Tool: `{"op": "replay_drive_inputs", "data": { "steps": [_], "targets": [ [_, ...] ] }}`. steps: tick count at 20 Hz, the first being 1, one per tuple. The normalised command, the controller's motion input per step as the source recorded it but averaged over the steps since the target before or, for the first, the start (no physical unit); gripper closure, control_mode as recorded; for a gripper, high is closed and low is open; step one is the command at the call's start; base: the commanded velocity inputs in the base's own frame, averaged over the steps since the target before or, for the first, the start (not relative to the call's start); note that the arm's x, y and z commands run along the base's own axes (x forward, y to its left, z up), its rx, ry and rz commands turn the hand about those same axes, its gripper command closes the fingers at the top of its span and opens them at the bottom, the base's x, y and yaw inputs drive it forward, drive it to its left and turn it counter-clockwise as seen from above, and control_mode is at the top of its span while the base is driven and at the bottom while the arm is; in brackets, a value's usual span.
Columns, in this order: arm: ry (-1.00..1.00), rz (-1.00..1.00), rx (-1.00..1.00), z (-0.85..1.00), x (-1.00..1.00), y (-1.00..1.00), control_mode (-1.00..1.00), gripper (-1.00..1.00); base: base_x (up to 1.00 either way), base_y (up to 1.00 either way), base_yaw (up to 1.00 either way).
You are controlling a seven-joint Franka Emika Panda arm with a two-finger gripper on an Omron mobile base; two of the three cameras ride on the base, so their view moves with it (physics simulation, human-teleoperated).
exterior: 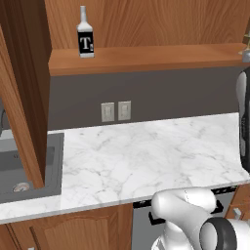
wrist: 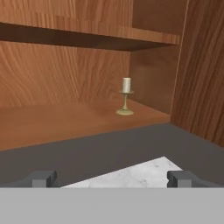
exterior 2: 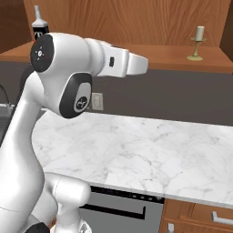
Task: Get the candle and the liquor from the cabinet and move them to the dining counter.
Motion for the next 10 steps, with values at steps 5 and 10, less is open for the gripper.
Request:
{"op": "replay_drive_inputs", "data": {
  "steps": [5,10],
  "targets": [
    [-0.02,-0.01,0.01,0.02,0.01,-0.31,-1.0,-1.0,0.0,0.0,0.0],
    [0.0,-0.03,0.0,0.0,0.08,-0.24,-1.0,-1.0,0.0,0.0,0.0]
  ]
}}
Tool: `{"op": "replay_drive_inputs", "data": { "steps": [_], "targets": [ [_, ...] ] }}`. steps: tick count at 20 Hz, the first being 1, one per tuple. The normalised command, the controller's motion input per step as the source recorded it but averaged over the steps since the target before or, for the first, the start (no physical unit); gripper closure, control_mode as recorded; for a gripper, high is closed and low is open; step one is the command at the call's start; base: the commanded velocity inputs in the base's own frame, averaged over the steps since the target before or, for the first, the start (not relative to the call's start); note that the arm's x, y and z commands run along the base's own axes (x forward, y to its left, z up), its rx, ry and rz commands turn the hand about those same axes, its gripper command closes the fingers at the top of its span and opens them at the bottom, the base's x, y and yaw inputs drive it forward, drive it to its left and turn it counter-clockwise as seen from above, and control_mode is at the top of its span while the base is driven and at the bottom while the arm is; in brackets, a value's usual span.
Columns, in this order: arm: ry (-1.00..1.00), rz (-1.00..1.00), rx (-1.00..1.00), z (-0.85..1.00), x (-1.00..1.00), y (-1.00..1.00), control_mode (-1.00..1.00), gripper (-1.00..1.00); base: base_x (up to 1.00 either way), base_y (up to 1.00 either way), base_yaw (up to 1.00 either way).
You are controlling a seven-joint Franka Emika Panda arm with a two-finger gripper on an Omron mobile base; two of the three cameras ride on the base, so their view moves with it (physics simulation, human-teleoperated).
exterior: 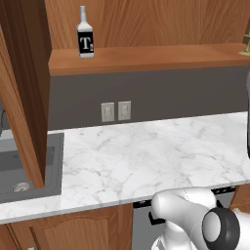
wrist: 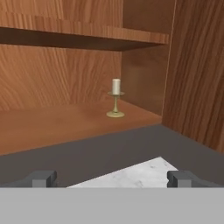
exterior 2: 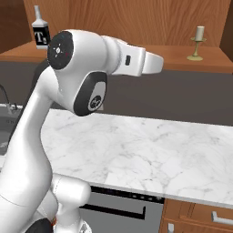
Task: Get the candle and the liquor from the cabinet and move them to the dining counter.
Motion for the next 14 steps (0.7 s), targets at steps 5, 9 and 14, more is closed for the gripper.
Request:
{"op": "replay_drive_inputs", "data": {
  "steps": [5,9,14],
  "targets": [
    [0.0,-0.02,0.0,0.0,0.25,-0.17,-1.0,-1.0,0.0,0.0,0.0],
    [0.0,-0.02,0.0,0.0,0.31,-0.21,-1.0,-1.0,0.0,0.0,0.0],
    [0.0,0.0,0.0,0.0,0.42,-0.02,-1.0,-1.0,0.0,0.0,0.0]
  ]
}}
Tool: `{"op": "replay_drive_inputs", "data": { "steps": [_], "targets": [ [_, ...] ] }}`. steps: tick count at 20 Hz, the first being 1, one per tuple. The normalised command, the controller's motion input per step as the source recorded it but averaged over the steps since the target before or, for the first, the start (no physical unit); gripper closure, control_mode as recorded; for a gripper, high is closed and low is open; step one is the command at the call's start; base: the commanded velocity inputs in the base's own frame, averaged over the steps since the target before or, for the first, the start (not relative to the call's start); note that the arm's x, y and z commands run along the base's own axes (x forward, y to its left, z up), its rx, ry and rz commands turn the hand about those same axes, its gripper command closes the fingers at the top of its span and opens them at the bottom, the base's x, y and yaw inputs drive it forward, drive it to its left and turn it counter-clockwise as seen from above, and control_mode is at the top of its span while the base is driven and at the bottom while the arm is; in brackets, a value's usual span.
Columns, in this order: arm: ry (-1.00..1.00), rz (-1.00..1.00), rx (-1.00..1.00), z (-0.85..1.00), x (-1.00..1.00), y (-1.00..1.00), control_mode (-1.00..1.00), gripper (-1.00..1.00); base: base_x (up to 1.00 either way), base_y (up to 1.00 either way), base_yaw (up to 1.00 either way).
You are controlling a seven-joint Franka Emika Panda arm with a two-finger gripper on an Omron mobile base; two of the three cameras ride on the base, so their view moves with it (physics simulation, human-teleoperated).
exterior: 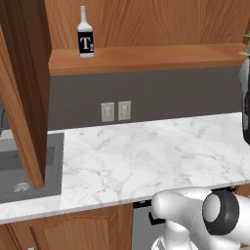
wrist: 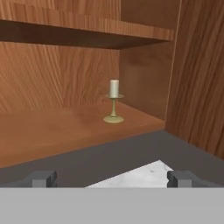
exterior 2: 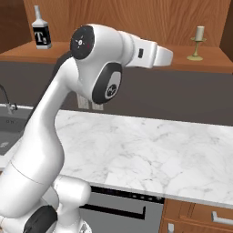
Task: Get the candle and the liquor from the cabinet and move them to the dining counter.
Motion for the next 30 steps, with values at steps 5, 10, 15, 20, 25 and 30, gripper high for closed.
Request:
{"op": "replay_drive_inputs", "data": {
  "steps": [5,10,15,20,25,30],
  "targets": [
    [0.0,0.0,0.02,0.0,0.41,0.0,-1.0,-1.0,0.0,0.0,0.0],
    [0.0,0.0,0.03,0.0,0.37,-0.03,-1.0,-1.0,0.0,0.0,0.0],
    [0.0,0.0,0.0,0.0,0.35,0.0,-1.0,-1.0,0.0,0.0,0.0],
    [0.0,0.0,0.02,0.0,0.27,-0.01,-1.0,-1.0,0.0,0.0,0.0],
    [0.0,0.0,0.02,0.0,0.27,-0.05,-1.0,-1.0,0.0,0.0,0.0],
    [-0.02,0.0,0.04,0.0,0.15,-0.21,-1.0,-1.0,0.0,0.0,0.0]
  ]
}}
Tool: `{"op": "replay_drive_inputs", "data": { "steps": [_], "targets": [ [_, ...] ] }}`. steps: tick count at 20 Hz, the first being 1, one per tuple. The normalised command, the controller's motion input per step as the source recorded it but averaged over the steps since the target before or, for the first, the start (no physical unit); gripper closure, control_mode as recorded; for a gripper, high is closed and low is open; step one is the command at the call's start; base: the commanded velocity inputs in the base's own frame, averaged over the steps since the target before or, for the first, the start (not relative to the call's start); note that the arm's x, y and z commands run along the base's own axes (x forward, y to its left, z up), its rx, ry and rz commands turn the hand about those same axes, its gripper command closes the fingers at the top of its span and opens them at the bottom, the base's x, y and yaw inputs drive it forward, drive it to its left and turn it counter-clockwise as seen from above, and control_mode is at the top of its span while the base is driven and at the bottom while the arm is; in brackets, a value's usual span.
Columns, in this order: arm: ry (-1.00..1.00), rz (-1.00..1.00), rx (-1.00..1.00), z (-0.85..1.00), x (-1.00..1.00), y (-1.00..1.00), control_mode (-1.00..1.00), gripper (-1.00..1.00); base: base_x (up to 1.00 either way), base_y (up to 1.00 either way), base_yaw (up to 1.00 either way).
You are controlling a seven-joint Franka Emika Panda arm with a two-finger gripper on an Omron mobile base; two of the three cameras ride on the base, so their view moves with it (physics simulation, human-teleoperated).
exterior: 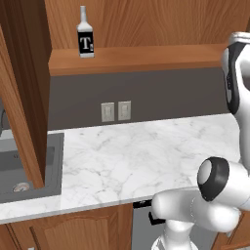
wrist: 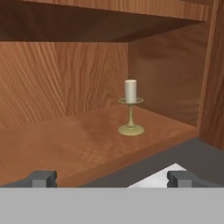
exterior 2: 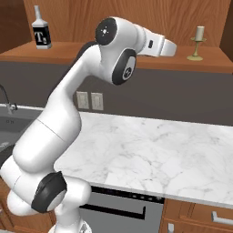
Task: Get the candle and the liquor from the cabinet and move them to the dining counter.
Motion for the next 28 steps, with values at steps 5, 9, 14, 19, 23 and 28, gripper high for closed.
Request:
{"op": "replay_drive_inputs", "data": {
  "steps": [5,9,14,19,23,28],
  "targets": [
    [-0.02,0.0,0.04,0.0,0.25,-0.24,-1.0,-1.0,0.0,0.0,0.0],
    [-0.01,0.0,0.04,0.0,0.19,-0.38,-1.0,-1.0,0.0,0.0,0.0],
    [-0.05,0.0,0.02,0.0,0.03,-0.56,-1.0,-1.0,0.0,0.0,0.0],
    [-0.03,0.0,0.0,0.0,0.03,-0.47,-1.0,-1.0,0.0,0.0,0.0],
    [0.0,0.0,0.0,0.0,0.12,-0.23,-1.0,-1.0,0.0,0.0,0.0],
    [0.0,0.0,0.0,0.0,0.23,-0.02,-1.0,-1.0,0.0,0.0,0.0]
  ]
}}
